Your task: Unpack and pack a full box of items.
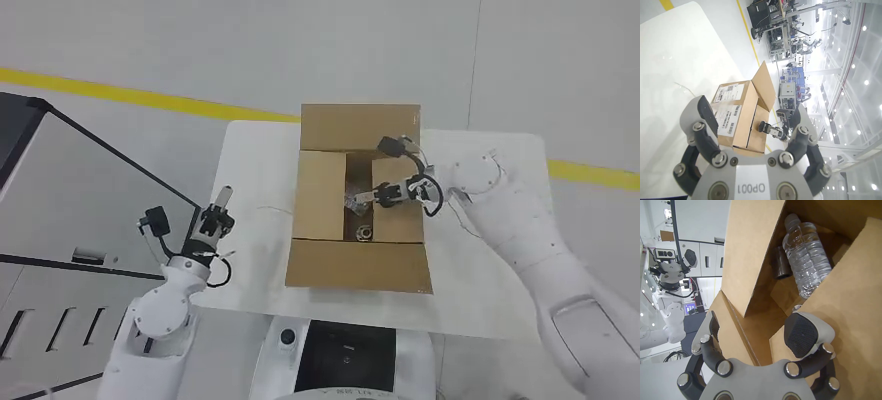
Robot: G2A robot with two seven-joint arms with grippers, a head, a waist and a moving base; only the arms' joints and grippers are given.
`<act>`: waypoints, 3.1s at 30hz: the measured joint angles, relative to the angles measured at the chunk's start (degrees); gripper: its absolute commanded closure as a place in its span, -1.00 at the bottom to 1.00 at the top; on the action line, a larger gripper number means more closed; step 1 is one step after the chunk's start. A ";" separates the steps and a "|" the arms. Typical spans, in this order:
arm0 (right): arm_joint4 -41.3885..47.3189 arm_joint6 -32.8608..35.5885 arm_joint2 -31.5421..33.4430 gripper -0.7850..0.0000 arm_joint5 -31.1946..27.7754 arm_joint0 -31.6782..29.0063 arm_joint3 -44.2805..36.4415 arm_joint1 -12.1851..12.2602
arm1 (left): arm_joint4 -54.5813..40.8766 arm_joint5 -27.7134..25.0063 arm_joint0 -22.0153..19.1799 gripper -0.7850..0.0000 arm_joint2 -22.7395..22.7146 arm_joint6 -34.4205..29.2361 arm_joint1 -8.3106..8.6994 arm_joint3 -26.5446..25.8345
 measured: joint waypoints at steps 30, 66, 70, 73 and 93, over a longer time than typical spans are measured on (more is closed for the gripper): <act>24.13 10.70 18.77 -1.00 -7.98 0.53 1.57 4.56 | 4.12 -6.31 2.92 -1.00 -1.76 -12.72 1.20 1.40; 24.13 10.70 18.78 -1.00 -7.98 0.53 1.57 4.56 | -1.86 0.09 5.56 -1.00 -7.09 -32.31 2.89 1.20; 24.44 11.01 19.90 -1.00 -7.68 1.64 2.85 5.32 | -1.39 -0.30 5.52 -1.00 -6.86 -32.48 2.94 1.17; 23.84 14.71 28.25 -1.00 -3.99 11.26 14.05 9.25 | 1.50 -2.53 5.92 -1.00 -6.12 -34.05 3.25 0.94; 22.71 15.30 31.17 -0.95 -3.41 15.25 19.81 9.94 | 1.41 -2.74 6.04 -1.00 -6.03 -34.22 3.28 0.90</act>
